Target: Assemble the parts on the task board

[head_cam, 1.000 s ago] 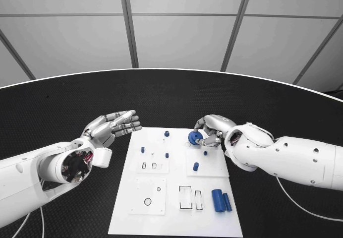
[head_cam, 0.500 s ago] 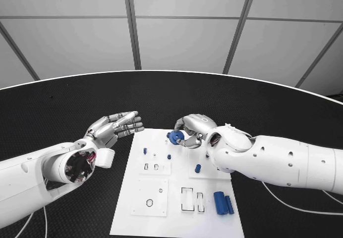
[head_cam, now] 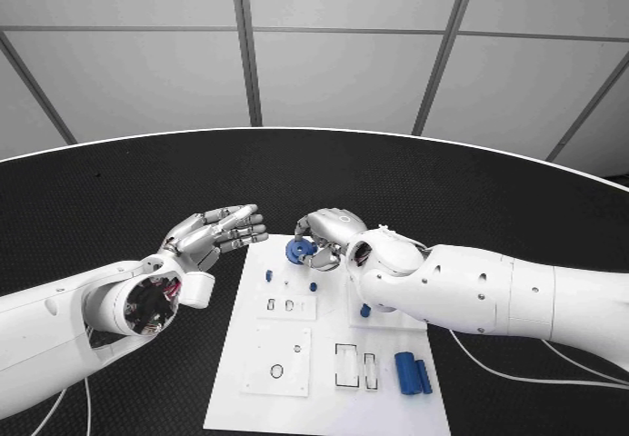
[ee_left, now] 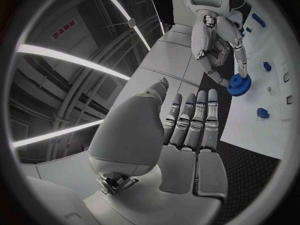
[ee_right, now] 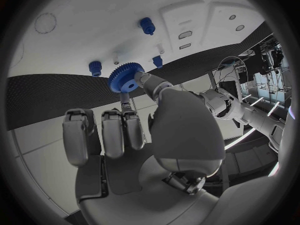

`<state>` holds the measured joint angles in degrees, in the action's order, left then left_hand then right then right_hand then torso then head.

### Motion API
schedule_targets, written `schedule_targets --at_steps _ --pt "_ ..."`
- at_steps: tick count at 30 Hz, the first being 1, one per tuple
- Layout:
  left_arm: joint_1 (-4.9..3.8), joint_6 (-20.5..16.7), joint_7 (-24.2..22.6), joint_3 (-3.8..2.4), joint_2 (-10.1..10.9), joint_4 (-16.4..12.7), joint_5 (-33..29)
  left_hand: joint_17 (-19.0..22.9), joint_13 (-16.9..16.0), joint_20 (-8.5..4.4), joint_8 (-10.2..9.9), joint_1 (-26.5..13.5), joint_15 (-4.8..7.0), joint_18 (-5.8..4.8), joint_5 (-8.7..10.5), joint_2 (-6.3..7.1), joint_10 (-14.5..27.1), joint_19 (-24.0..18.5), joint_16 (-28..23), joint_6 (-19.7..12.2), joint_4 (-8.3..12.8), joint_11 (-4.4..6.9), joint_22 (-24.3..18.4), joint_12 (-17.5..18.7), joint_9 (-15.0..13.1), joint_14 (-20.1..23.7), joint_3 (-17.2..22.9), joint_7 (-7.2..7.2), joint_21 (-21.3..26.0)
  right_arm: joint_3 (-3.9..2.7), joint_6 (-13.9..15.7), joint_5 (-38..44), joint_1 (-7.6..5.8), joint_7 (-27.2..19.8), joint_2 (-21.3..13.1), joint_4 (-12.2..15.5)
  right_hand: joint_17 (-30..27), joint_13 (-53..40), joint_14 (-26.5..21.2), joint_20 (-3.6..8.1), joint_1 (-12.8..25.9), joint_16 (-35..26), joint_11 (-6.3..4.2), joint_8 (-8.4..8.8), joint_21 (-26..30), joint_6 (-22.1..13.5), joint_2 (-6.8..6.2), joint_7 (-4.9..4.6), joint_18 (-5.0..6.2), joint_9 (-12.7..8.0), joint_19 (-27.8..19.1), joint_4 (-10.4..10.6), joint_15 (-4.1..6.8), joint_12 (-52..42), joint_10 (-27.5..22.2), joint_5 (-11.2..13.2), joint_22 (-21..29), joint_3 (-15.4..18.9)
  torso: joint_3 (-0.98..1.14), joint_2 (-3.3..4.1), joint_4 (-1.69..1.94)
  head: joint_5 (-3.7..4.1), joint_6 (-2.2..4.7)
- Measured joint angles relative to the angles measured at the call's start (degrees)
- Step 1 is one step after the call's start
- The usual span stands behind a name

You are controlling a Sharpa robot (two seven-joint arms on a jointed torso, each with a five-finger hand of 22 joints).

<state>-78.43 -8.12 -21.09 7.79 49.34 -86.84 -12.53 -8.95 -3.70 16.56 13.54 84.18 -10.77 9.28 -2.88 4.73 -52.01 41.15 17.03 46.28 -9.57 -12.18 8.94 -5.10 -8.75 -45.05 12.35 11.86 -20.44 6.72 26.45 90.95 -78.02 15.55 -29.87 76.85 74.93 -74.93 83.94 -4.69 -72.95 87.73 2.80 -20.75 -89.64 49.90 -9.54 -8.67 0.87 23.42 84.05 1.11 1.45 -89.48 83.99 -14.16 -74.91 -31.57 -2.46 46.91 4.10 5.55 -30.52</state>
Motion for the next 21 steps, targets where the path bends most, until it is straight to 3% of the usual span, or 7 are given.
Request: schedule_targets --at_steps 10,21 --pt "0.0 -0.14 -0.13 -0.01 0.13 -0.16 0.0 0.0 0.0 0.0 0.0 0.0 0.0 0.0 0.0 0.0 0.0 0.0 0.0 0.0 0.0 0.0 0.0 0.0 -0.01 0.0 0.0 0.0 0.0 0.04 -2.1 0.01 0.07 0.14 1.51 -1.6 0.0 0.01 0.0 0.0 0.97 0.0 0.0 0.01 0.0 0.0 -0.23 0.0 0.0 0.0 0.0 0.17 0.0 0.0 0.0 0.0 0.0 -0.17 -0.03 0.12 0.13 0.01 -0.36" --pt "0.0 -0.14 -0.16 -0.01 0.21 -0.05 0.0 0.0 0.0 0.0 0.0 0.0 0.0 0.0 0.0 0.0 0.0 0.0 0.0 0.0 0.0 0.0 0.0 0.0 -0.01 0.0 0.0 0.0 0.0 0.09 -4.12 0.0 0.15 1.0 1.17 -2.28 -0.01 0.01 0.0 0.0 1.1 0.0 0.0 0.24 0.0 0.01 -0.36 0.0 0.0 0.02 0.0 0.19 -0.01 0.0 0.0 0.02 0.0 -0.14 0.03 0.05 0.02 -0.21 -0.77"
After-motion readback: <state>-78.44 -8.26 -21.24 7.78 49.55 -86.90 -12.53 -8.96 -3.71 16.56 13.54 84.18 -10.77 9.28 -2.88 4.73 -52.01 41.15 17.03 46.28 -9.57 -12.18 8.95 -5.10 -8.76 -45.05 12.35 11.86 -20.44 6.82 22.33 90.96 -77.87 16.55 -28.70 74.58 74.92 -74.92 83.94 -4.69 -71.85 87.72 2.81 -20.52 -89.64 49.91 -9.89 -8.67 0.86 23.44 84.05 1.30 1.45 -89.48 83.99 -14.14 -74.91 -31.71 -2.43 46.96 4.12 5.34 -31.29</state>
